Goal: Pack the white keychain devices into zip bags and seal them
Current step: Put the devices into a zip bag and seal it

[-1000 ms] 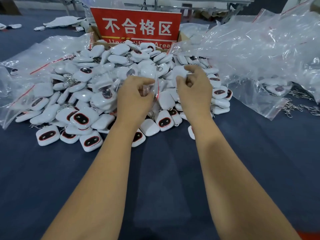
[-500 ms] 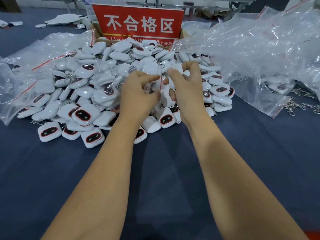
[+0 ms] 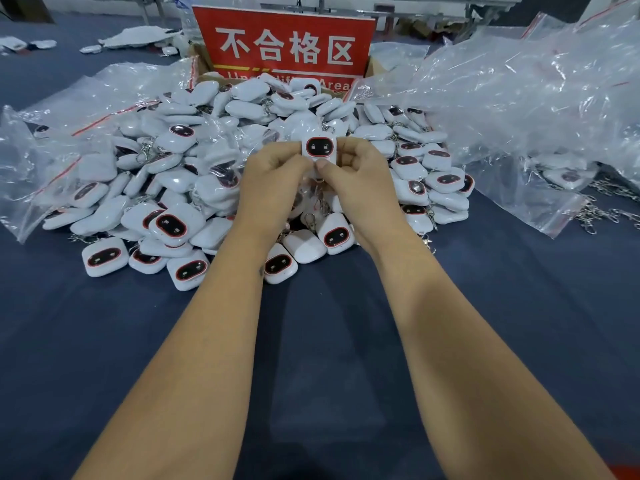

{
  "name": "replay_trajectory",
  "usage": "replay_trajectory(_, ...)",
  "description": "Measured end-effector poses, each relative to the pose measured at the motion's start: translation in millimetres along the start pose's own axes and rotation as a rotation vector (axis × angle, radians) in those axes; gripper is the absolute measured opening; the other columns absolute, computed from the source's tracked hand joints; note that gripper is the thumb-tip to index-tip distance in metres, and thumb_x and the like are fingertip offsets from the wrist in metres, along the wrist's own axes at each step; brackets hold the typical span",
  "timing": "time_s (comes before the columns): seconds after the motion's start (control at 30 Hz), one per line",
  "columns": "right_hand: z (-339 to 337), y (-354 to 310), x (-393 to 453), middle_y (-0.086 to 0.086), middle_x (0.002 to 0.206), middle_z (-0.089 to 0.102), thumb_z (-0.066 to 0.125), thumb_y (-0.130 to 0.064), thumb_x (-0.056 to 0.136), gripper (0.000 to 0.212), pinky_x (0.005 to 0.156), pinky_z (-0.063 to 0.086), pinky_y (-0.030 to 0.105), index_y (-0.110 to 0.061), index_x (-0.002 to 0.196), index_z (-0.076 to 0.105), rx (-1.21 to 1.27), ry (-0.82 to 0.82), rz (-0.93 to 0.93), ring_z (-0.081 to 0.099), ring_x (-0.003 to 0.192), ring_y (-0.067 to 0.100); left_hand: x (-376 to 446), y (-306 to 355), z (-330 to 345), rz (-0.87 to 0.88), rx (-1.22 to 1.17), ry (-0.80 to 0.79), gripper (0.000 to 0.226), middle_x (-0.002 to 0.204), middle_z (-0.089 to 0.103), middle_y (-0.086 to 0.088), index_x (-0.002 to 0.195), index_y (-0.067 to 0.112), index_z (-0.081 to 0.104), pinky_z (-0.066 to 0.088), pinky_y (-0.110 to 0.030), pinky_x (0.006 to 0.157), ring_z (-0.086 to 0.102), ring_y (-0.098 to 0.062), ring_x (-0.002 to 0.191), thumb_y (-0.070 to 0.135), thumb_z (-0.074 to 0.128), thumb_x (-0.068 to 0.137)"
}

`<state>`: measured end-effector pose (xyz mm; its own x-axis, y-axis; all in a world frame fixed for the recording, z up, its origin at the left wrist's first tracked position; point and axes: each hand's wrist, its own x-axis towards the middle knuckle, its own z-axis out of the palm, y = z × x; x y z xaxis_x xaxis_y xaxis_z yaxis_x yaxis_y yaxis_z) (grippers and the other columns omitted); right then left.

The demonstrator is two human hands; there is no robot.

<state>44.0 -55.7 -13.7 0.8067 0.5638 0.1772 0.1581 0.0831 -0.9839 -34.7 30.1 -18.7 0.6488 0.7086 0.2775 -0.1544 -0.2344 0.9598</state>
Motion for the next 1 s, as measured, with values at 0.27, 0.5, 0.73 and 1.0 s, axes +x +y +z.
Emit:
replay_trajectory(0.27,-4.1,4.3,1.8,0.008,0.106,0.071,0.057,-0.01,0.097,0.018,0.091,0.056,0.043,-0.014,0.114,0.056,-0.063,0.03,0.016,0.069,0.1,0.021,-0.5,-1.9,6.0,0.02,0.051,0.05,0.017,0.101,0.071,0.007,0.097,0.024,0.074,0.05,-0.011,0.073,0.065,0.005,0.083,0.013,0.064,0.089)
replay_trajectory(0.5,-5.9,2.2,0.4,0.007,0.099,0.073,0.063,-0.011,0.094,0.016,0.068,0.051,0.025,-0.015,0.108,0.057,-0.043,-0.005,0.022,0.068,0.083,0.013,1.7,-3.9,6.6,-0.009,0.071,0.073,0.01,0.102,0.071,0.003,0.1,0.022,0.071,0.05,-0.016,0.08,0.064,-0.002,0.087,0.02,0.065,0.092)
replay_trajectory(0.73,-8.1,-5.1,-2.7,0.005,0.084,0.068,0.055,-0.003,0.092,0.016,0.049,0.046,0.018,-0.015,0.092,0.064,0.205,-0.044,0.07,0.063,0.071,0.015,-0.1,-1.4,5.2,-0.006,0.088,0.053,0.007,0.098,0.071,0.0,0.087,0.031,0.068,0.049,-0.014,0.071,0.062,0.001,0.077,0.025,0.07,0.089)
replay_trajectory(1.0,-7.0,-5.5,-7.4,0.008,0.085,0.065,0.05,-0.003,0.095,0.017,0.046,0.045,0.017,-0.015,0.094,0.062,0.183,-0.06,0.037,0.062,0.058,0.006,-1.1,-1.1,5.9,0.002,0.114,0.051,0.008,0.098,0.072,-0.003,0.097,0.02,0.072,0.053,-0.021,0.076,0.065,-0.005,0.08,0.023,0.068,0.09)
